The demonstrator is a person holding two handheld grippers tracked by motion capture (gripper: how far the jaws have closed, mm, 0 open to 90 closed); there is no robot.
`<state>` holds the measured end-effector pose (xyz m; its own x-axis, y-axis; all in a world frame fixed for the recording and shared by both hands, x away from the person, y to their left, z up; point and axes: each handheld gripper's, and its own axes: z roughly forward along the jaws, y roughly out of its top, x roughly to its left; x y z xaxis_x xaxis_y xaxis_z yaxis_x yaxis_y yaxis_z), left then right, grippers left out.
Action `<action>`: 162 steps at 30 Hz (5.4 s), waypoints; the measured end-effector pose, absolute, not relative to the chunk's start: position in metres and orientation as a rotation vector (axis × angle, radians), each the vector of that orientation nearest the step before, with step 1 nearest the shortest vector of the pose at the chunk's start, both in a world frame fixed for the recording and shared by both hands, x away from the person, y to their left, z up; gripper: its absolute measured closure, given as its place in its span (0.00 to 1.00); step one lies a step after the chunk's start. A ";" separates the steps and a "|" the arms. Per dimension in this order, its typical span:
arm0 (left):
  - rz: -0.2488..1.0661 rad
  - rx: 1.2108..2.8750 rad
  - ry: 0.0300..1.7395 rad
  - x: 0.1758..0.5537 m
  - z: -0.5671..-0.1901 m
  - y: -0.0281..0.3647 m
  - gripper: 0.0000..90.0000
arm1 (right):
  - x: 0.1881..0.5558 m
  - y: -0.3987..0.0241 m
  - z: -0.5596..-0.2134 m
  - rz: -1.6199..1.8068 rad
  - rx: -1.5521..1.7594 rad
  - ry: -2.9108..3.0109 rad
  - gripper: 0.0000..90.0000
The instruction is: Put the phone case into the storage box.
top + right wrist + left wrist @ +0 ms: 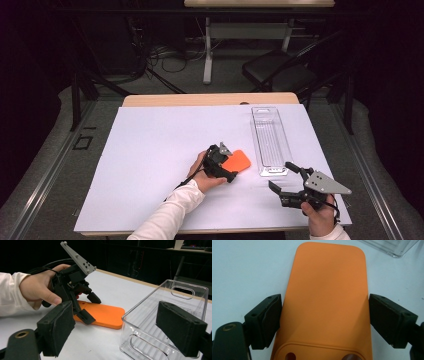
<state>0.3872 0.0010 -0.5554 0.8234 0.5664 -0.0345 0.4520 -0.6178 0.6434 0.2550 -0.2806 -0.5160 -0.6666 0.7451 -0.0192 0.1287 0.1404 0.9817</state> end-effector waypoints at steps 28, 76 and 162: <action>0.198 2.314 0.799 0.371 -0.511 0.037 0.16 | 0.256 -0.278 -0.518 1.551 0.836 1.918 0.16; 0.237 2.304 0.762 0.326 -0.448 0.082 0.17 | 0.258 -0.268 -0.513 1.479 0.779 1.958 0.16; 0.134 2.323 0.776 0.315 -0.445 0.068 0.17 | 0.262 -0.125 -0.502 0.532 -0.400 1.984 0.40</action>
